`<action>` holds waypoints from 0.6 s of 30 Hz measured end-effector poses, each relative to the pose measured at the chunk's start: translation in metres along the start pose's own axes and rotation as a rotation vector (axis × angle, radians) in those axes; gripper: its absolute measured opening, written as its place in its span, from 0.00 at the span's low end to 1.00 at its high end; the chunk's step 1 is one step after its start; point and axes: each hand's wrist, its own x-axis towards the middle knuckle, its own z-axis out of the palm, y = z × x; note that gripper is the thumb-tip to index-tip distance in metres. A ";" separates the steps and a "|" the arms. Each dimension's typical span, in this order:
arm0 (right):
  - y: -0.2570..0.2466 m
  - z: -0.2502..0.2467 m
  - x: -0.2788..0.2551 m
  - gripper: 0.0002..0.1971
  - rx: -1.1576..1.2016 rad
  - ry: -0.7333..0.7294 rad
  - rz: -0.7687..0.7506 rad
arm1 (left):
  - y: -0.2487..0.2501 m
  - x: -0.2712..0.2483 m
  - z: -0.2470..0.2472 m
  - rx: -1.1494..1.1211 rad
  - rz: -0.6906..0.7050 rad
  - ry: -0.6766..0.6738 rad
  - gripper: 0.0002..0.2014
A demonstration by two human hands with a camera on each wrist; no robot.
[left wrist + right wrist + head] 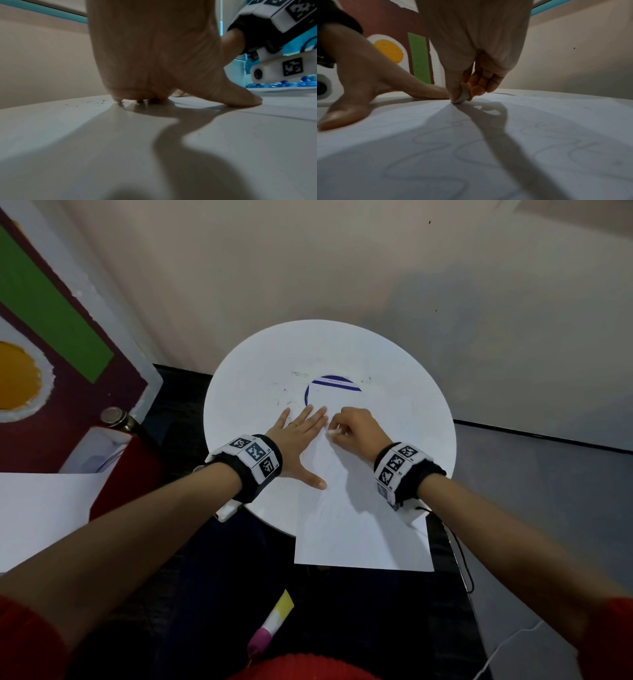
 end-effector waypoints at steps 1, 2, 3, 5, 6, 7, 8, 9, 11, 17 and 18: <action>-0.001 0.002 -0.005 0.02 0.003 -0.011 -0.025 | 0.000 0.000 0.000 -0.005 -0.001 0.002 0.67; -0.003 0.005 -0.015 0.01 0.006 -0.052 -0.067 | -0.001 0.001 0.001 -0.006 -0.002 0.005 0.67; -0.005 0.008 -0.027 0.01 0.005 -0.112 -0.114 | -0.001 0.001 0.002 -0.003 0.000 0.006 0.67; -0.005 0.006 -0.038 0.03 -0.001 -0.228 -0.151 | 0.000 0.001 0.002 0.001 0.001 0.005 0.68; -0.003 0.002 -0.034 0.04 -0.006 -0.219 -0.128 | 0.000 0.001 0.002 0.002 0.001 0.003 0.68; 0.000 -0.001 -0.026 0.04 -0.002 -0.161 -0.093 | 0.000 0.002 0.001 0.007 0.000 0.001 0.68; 0.002 -0.004 -0.018 0.04 0.009 -0.087 -0.059 | 0.000 0.002 0.001 0.011 -0.002 0.002 0.68; 0.004 -0.005 -0.015 0.04 0.016 -0.044 -0.039 | 0.000 0.001 0.001 0.010 -0.005 0.003 0.68; 0.003 0.000 -0.022 0.02 0.014 -0.063 -0.076 | 0.001 0.001 0.000 0.005 -0.008 0.000 0.68; 0.003 -0.004 -0.024 0.05 0.034 -0.099 -0.059 | 0.001 0.002 0.001 0.020 -0.007 0.002 0.68; 0.004 -0.004 -0.021 0.04 0.048 -0.054 -0.047 | 0.001 0.001 0.000 0.018 -0.007 0.000 0.68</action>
